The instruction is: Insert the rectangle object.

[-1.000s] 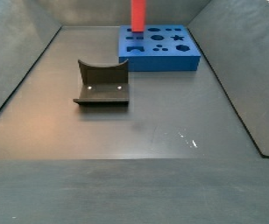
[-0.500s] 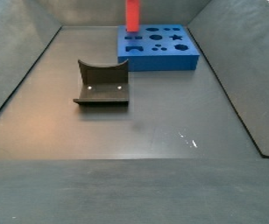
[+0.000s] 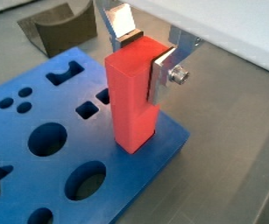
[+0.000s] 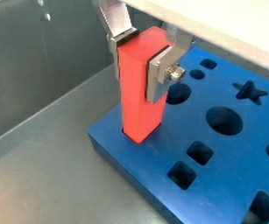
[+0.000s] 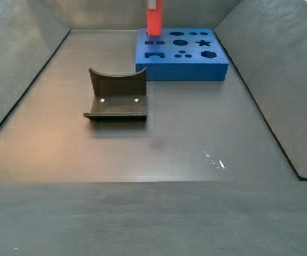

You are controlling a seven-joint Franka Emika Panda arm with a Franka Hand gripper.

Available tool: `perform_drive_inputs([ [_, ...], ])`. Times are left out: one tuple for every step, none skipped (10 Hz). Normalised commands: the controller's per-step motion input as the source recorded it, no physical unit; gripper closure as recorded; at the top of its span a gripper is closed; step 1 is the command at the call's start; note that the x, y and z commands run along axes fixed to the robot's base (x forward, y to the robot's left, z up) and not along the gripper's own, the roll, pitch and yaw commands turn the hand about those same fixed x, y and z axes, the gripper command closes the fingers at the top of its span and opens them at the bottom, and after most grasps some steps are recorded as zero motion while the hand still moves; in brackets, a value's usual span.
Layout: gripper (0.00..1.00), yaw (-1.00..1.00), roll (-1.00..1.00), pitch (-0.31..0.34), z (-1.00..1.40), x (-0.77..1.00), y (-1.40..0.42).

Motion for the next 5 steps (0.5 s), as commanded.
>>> perform_drive_inputs([
  [1.0, -0.04, 0.0, -0.046, -0.41, 0.0, -0.03],
  [1.0, -0.09, -0.06, -0.084, -0.37, 0.0, -0.01],
  [1.0, 0.0, -0.04, -0.089, -0.13, 0.0, 0.0],
  [1.0, -0.01, -0.06, -0.003, 0.0, 0.0, 0.04],
  [1.0, 0.0, 0.0, 0.0, 0.0, 0.0, 0.0],
])
